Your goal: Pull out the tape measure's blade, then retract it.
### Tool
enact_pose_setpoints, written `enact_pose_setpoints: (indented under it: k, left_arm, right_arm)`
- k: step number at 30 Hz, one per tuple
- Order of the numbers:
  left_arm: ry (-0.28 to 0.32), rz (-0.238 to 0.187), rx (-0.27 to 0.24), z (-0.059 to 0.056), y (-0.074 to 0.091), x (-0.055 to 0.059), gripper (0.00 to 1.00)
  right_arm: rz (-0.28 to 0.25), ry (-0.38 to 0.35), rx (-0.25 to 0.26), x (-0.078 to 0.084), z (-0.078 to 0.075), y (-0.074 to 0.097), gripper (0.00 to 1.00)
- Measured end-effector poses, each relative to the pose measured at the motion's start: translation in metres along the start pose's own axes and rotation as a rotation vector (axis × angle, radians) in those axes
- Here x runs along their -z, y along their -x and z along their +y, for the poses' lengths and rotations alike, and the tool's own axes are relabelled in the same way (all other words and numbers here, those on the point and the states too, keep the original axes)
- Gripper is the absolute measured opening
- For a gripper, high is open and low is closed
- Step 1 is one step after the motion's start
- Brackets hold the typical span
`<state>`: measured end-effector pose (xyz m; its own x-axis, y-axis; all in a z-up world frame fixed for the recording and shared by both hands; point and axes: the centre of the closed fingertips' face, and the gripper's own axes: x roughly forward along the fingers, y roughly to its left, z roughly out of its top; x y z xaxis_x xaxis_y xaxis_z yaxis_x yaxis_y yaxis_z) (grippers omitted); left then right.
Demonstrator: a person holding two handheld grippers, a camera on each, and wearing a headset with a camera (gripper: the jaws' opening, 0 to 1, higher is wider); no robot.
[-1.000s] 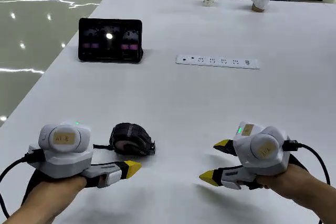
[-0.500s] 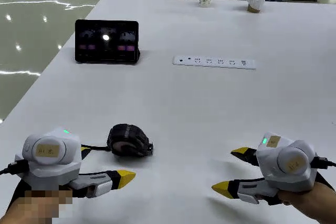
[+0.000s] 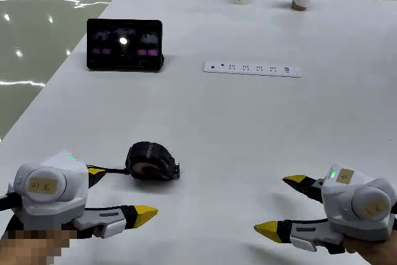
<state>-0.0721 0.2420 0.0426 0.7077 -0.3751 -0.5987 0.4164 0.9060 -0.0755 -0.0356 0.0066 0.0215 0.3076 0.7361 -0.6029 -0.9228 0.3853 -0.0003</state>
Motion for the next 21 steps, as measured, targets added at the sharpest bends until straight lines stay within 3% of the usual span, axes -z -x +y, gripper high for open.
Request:
enact_pose_setpoints:
  k: [11, 16, 21]
  left_arm:
    - [-0.037, -0.029, 0.033, -0.013, 0.001, -0.004, 0.89]
    - [-0.039, -0.051, 0.046, -0.016, 0.003, -0.007, 0.94]
    - [-0.047, -0.065, 0.048, -0.02, 0.006, -0.009, 0.99]
  right_arm:
    - [-0.047, -0.007, -0.004, -0.001, 0.008, 0.005, 0.78]
    - [-0.084, -0.045, 0.007, -0.004, 0.009, 0.01, 0.85]
    - [-0.089, -0.057, 0.024, -0.001, 0.012, 0.014, 0.9]
